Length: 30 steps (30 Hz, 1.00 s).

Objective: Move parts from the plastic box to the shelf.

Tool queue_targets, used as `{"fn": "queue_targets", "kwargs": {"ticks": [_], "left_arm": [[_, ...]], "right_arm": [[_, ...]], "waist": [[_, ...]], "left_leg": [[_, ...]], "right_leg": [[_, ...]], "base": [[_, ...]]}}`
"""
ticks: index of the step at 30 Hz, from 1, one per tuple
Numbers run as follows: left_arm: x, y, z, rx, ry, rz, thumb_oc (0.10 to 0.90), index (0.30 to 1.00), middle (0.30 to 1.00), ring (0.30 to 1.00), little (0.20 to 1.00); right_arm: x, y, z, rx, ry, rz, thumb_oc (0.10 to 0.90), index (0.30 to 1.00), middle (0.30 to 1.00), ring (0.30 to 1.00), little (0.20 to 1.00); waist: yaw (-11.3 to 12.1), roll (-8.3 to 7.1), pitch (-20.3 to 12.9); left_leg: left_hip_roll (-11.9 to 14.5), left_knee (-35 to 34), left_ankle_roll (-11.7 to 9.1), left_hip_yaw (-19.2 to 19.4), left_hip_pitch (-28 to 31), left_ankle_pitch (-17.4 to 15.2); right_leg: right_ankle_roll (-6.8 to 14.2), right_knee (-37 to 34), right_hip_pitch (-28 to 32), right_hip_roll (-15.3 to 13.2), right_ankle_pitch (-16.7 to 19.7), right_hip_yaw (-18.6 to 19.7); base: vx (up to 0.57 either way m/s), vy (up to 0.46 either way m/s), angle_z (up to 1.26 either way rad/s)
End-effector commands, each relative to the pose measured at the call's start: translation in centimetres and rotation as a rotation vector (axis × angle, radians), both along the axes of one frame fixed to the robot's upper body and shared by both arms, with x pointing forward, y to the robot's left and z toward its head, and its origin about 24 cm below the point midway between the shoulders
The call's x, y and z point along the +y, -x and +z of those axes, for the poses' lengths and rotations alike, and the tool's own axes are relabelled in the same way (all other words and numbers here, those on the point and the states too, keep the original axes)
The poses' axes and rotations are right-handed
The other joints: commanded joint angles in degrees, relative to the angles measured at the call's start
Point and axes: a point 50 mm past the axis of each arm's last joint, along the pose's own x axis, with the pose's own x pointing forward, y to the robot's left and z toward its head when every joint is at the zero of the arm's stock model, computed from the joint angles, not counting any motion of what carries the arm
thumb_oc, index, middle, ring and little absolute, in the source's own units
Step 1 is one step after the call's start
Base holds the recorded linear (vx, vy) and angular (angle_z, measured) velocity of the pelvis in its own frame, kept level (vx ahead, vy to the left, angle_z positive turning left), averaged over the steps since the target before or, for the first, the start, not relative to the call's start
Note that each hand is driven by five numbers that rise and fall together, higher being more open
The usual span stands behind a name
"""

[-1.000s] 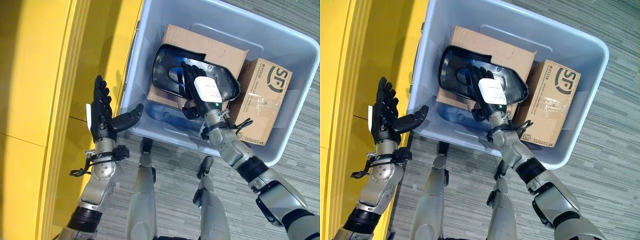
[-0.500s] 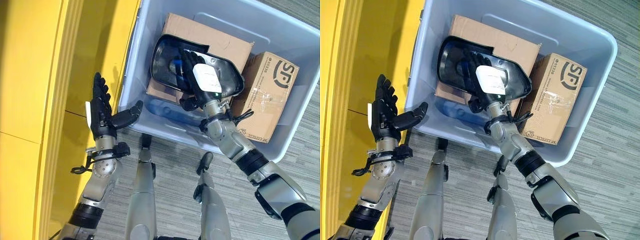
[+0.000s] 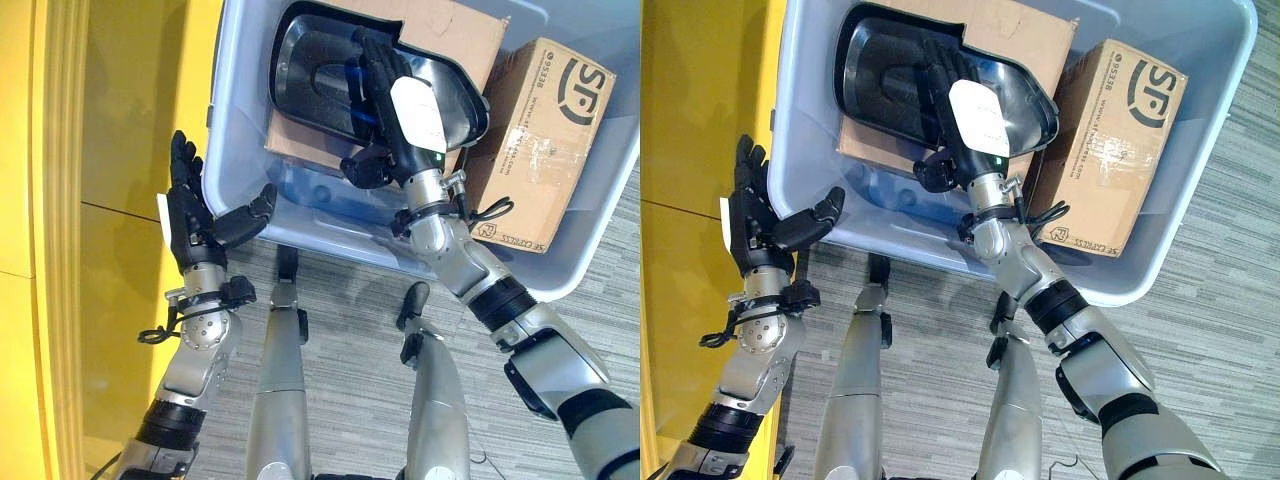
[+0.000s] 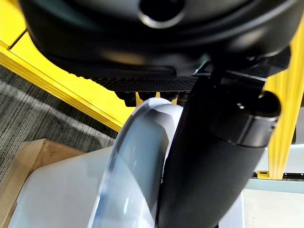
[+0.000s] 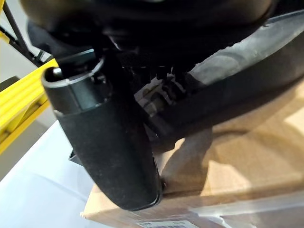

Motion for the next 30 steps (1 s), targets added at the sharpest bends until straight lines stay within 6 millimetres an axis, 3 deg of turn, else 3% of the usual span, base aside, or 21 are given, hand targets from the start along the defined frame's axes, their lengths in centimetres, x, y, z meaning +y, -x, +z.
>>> {"fn": "queue_targets", "kwargs": {"ticks": [1,10,11,12,26,27,28,30], "left_arm": [[0.1,1.2,2.6,-0.168,0.011,-0.008,0.900,1.000,1.000,1.000,1.000],[0.2,1.2,2.5,-0.164,0.022,-0.010,0.900,1.000,1.000,1.000,1.000],[0.2,1.1,2.4,-0.158,0.023,-0.012,0.900,1.000,1.000,1.000,1.000],[0.2,1.1,2.4,-0.157,0.023,-0.013,0.900,1.000,1.000,1.000,1.000],[0.1,0.8,2.1,-0.143,0.030,-0.036,0.900,1.000,1.000,1.000,1.000],[0.0,0.7,2.5,-0.155,0.031,-0.038,0.900,1.000,1.000,1.000,1.000],[-0.1,0.7,2.0,-0.136,0.031,-0.042,0.900,1.000,1.000,1.000,1.000],[-0.1,0.6,2.2,-0.143,0.030,-0.052,0.900,1.000,1.000,1.000,1.000]], "right_arm": [[-1.1,-2.0,-0.3,0.082,0.030,-0.137,0.900,1.000,1.000,1.000,1.000],[-1.6,-2.8,0.2,0.099,0.074,-0.181,0.900,1.000,1.000,1.000,1.000],[-1.7,-2.9,0.0,0.110,0.094,-0.187,0.547,0.506,0.506,0.506,0.506],[-1.7,-2.9,-0.1,0.112,0.097,-0.188,0.400,0.300,0.300,0.300,0.300],[-2.2,-3.0,-2.2,0.174,0.233,-0.200,0.400,0.300,0.300,0.300,0.300],[-2.4,-3.0,-1.9,0.165,0.248,-0.205,0.400,0.300,0.300,0.300,0.300],[-2.6,-3.0,-2.6,0.180,0.273,-0.210,0.400,0.300,0.300,0.300,0.300],[-2.9,-3.1,-2.6,0.180,0.314,-0.224,0.400,0.300,0.300,0.300,0.300]], "waist": [[3.04,2.98,-0.55],[3.45,3.35,-0.55],[3.51,3.24,-0.55],[3.47,3.24,-0.55],[2.95,2.59,-0.55],[3.08,2.91,-0.55],[2.89,2.47,-0.55],[3.27,2.61,-0.55]], "left_leg": [[-3.85,7.39,1.76,-2.02,-12.84,-1.54],[-4.14,7.93,1.66,-2.40,-15.24,-1.38],[-4.19,7.89,1.63,-2.42,-15.27,-1.34],[-4.20,7.93,1.64,-2.42,-15.31,-1.37],[-4.28,7.31,1.62,-1.55,-11.34,-1.47],[-3.89,6.27,2.23,-1.49,-11.82,0.37],[-4.02,6.90,1.58,-1.38,-10.07,-1.18],[-3.61,5.39,2.06,-1.30,-9.18,0.59]], "right_leg": [[-5.91,-2.34,14.48,6.36,-16.60,-1.71],[-6.09,-0.63,11.68,6.16,-17.36,-2.08],[-6.18,-1.00,11.98,6.07,-17.44,-2.16],[-6.20,-1.04,12.04,6.03,-17.44,-2.22],[-6.57,-3.23,16.25,6.12,-17.04,-1.58],[-6.55,-3.75,15.61,6.39,-15.91,-1.98],[-6.63,-4.36,17.83,6.13,-16.73,-1.49],[-6.48,-6.26,19.10,6.34,-15.67,-2.04]], "base": [[0.00,0.000,0.00],[0.00,0.006,0.01],[0.00,0.000,0.00],[0.00,0.000,0.00],[0.00,0.002,0.00],[0.00,0.000,0.00],[-0.07,0.018,0.03],[-0.03,0.000,0.01]]}}
